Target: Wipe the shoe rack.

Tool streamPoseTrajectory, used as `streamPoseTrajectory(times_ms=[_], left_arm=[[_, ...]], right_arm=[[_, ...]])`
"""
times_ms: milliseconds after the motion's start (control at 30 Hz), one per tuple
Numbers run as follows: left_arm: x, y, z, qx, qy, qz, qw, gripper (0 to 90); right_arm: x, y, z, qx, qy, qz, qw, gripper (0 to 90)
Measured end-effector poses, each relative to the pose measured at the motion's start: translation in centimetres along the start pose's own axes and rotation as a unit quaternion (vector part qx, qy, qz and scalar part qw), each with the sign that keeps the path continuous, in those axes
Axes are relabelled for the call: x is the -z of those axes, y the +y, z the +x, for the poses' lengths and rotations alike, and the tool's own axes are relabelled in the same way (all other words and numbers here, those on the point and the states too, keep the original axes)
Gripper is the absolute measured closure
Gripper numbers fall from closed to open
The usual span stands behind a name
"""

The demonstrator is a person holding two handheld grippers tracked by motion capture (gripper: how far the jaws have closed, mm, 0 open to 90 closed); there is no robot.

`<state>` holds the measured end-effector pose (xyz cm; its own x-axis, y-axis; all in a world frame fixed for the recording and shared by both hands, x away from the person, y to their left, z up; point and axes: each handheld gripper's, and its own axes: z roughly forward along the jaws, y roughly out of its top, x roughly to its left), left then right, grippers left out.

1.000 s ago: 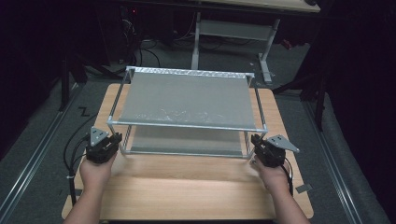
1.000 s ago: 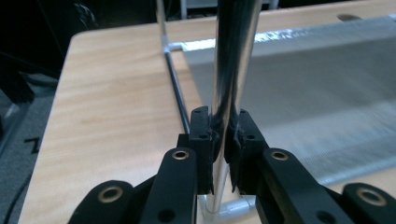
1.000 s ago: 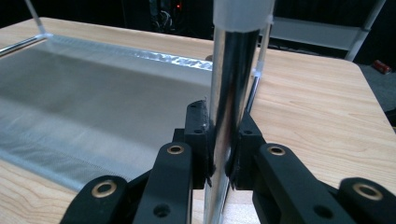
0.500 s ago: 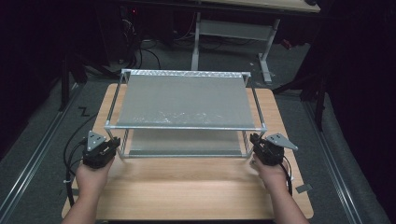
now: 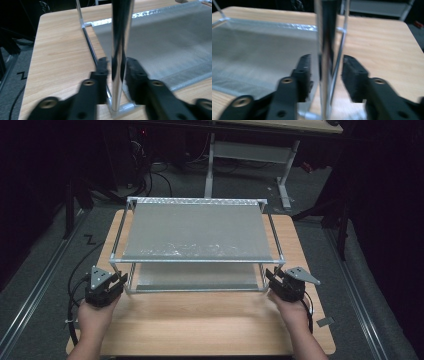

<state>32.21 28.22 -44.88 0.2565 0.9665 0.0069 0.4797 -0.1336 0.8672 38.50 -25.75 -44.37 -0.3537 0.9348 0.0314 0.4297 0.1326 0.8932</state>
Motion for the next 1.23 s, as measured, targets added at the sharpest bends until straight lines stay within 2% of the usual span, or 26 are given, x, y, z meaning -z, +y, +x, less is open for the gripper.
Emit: streamPoseTrajectory(times_ms=[33,100,133,167,267,367,467,533,567,633,667,733,767,800,833,867,900,933,1000,1033,1100,1133,1167,1200,1233], left_arm=[[0.3,-0.2,-0.1,0.001,0.0,0.0,1.0,60.3],[1.0,-0.6,-0.3,-0.001,0.005,-0.001,1.0,56.2],[1.5,-0.8,-0.3,0.006,0.003,-0.003,1.0,54.4],[1.9,-0.9,-0.3,0.013,-0.002,-0.002,0.9999,52.7],[2.7,-1.2,-0.4,0.014,-0.016,0.001,0.9998,50.2],[3.1,-1.1,-1.2,0.026,-0.044,0.004,0.9987,48.7],[3.0,-0.6,-3.8,0.008,-0.069,-0.003,0.9976,47.9],[2.1,0.5,-6.5,-0.024,-0.083,-0.013,0.9962,46.1],[1.6,1.1,-8.0,-0.041,-0.094,-0.021,0.9945,44.7],[0.3,2.1,-10.8,-0.067,-0.116,-0.042,0.9901,43.9],[-0.4,2.2,-11.8,-0.07,-0.123,-0.044,0.9889,44.0],[-1.9,1.4,-12.9,-0.062,-0.145,-0.04,0.9867,44.8],[-2.6,0.5,-13.2,-0.062,-0.153,-0.032,0.9857,45.5],[-3.1,0.0,-13.4,-0.063,-0.156,-0.012,0.9857,48.6],[-3.7,-0.2,-13.7,-0.074,-0.164,0.017,0.9835,48.2],[-3.7,-0.2,-14.0,-0.091,-0.162,0.015,0.9825,45.0],[-3.7,-0.2,-14.0,-0.101,-0.159,0.013,0.982,44.0],[-3.6,-0.2,-13.9,-0.102,-0.156,0.013,0.9825,43.8],[-3.5,-0.1,-13.6,-0.075,-0.168,0.01,0.9828,43.8],[-3.4,0.0,-13.6,-0.073,-0.17,0.005,0.9827,43.8],[-3.3,0.1,-13.7,-0.086,-0.167,-0.002,0.9822,43.9],[-3.3,0.1,-13.7,-0.086,-0.167,-0.002,0.9822,43.9],[-3.4,-0.1,-13.8,-0.102,-0.165,-0.002,0.981,43.9],[-3.5,-0.2,-13.9,-0.106,-0.164,0.003,0.9808,44.0],[-3.6,-0.3,-14.0,-0.105,-0.167,0.01,0.9803,43.9]], right_arm=[[0.3,-0.2,0.0,-0.006,0.0,0.006,1.0,51.6],[1.2,-0.5,0.1,-0.004,0.0,0.004,1.0,48.4],[1.5,-0.6,0.2,-0.002,0.0,0.003,1.0,47.0],[2.1,-0.8,0.3,-0.001,-0.001,0.004,1.0,45.6],[3.5,-1.5,0.9,-0.004,-0.005,0.009,0.9999,43.2],[4.4,-2.1,1.7,0.0,0.005,0.019,0.9998,41.5],[5.3,-2.3,3.4,0.018,0.025,0.021,0.9993,40.5],[5.4,-2.0,4.9,0.035,0.042,0.014,0.9984,40.3],[5.1,-1.7,5.7,0.041,0.051,0.014,0.9978,40.0],[4.2,-1.3,7.1,0.035,0.07,0.016,0.9968,39.5],[3.6,-1.1,7.8,0.033,0.08,0.012,0.9962,39.5],[2.5,-1.2,8.8,0.034,0.092,0.011,0.9952,39.0],[1.9,-1.6,9.0,0.029,0.1,0.012,0.9945,38.9],[1.4,-2.2,9.2,0.028,0.106,0.02,0.9938,39.5],[1.1,-2.6,9.3,0.033,0.104,0.031,0.9935,39.4],[0.6,-3.1,9.4,0.051,0.105,0.056,0.9916,38.8],[0.5,-3.4,9.3,0.065,0.092,0.062,0.9917,38.8],[0.4,-3.7,9.0,0.066,0.089,0.064,0.9918,39.1],[0.3,-4.2,8.1,0.053,0.086,0.073,0.9922,39.0],[0.3,-4.3,7.8,0.054,0.081,0.074,0.9924,39.0],[0.4,-4.3,7.4,0.047,0.078,0.073,0.9932,39.2],[0.4,-4.3,7.4,0.047,0.078,0.073,0.9932,39.2],[0.4,-4.3,7.3,0.041,0.079,0.075,0.9932,39.3],[0.3,-4.4,7.3,0.033,0.081,0.076,0.9932,39.4],[0.3,-4.4,7.4,0.035,0.082,0.077,0.9931,39.4]])
